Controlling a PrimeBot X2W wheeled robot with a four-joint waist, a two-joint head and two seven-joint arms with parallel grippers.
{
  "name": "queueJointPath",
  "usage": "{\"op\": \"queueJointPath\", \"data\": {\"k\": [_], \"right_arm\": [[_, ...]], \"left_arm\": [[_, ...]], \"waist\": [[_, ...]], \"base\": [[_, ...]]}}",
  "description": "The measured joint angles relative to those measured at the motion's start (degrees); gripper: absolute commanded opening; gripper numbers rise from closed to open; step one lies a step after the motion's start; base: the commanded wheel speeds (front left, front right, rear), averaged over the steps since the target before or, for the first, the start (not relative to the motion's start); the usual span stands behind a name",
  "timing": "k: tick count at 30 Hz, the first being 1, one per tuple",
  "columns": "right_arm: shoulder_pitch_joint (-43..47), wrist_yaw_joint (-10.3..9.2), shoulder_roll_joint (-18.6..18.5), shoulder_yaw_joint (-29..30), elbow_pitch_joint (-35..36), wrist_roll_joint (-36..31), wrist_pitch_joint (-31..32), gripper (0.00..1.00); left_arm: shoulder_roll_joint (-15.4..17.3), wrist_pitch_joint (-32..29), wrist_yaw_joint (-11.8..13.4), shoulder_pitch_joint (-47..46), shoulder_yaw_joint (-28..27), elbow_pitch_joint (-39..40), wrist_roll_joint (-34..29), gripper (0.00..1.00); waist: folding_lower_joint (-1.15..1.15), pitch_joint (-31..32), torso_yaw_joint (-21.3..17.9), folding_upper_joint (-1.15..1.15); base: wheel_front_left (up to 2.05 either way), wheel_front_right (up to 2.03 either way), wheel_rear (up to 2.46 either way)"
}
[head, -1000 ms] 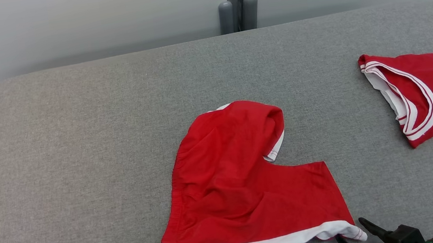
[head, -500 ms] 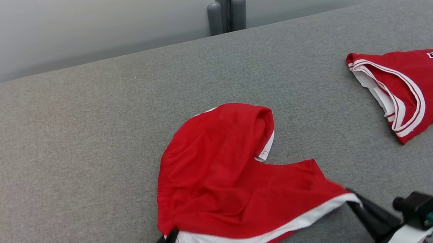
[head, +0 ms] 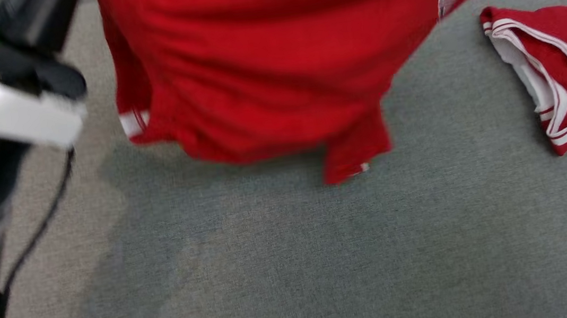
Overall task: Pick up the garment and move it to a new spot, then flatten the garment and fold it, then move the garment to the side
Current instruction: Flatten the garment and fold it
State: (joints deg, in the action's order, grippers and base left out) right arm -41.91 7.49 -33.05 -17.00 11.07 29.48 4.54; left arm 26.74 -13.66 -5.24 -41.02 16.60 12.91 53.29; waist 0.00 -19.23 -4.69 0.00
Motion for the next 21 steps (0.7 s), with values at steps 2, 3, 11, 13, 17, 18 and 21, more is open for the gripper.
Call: {"op": "queueJointPath", "data": {"k": [2, 3, 11, 13, 17, 18, 21], "right_arm": [[-10.0, 0.03, 1.8, -1.4, -4.9, -0.2, 0.8, 0.0], [-14.6, 0.01, 3.2, -1.5, -8.1, -0.7, 0.3, 0.0], [-38.7, 0.08, 14.6, 2.1, -31.8, -12.6, -16.1, 0.0], [-38.0, 0.09, 15.0, 0.1, -33.9, -14.7, -17.8, 0.0], [-30.2, 0.01, 14.9, -3.8, -34.3, -14.6, -19.2, 0.0], [-30.2, 0.01, 14.9, -3.8, -34.3, -14.6, -19.2, 0.0], [-19.0, 0.01, 14.1, -6.0, -31.9, -14.3, -19.3, 0.0]], "left_arm": [[-1.3, -0.7, 0.3, -10.6, 0.2, -6.8, -2.0, 0.0], [-2.1, 0.0, 0.4, -15.1, -0.1, -10.6, -3.3, 0.0], [-7.0, 20.7, -0.9, -39.7, 0.3, -35.3, -15.6, 0.0], [-7.4, 24.0, -1.4, -38.9, 1.2, -38.3, -15.8, 0.0], [-6.9, 27.1, -2.1, -32.0, 4.5, -40.5, -14.8, 0.0], [-6.9, 27.1, -2.1, -32.0, 4.5, -40.5, -14.8, 0.0], [-6.3, 28.2, -2.2, -20.9, 8.2, -39.3, -12.4, 0.0]], "waist": [[0.0, -2.9, 0.1, 0.0], [0.0, -4.3, 0.1, 0.0], [0.01, -12.7, -0.2, 0.0], [0.01, -12.7, -0.2, 0.0], [0.01, -11.7, -0.3, 0.0], [0.01, -11.7, -0.3, 0.0], [0.01, -10.4, -0.2, 0.0]], "base": [[0.0, 0.0, 0.0], [0.0, 0.0, 0.0], [0.0, 0.0, 0.0], [0.0, 0.0, 0.0], [0.0, 0.0, 0.0], [0.0, 0.0, 0.0], [0.0, 0.0, 0.0]]}}
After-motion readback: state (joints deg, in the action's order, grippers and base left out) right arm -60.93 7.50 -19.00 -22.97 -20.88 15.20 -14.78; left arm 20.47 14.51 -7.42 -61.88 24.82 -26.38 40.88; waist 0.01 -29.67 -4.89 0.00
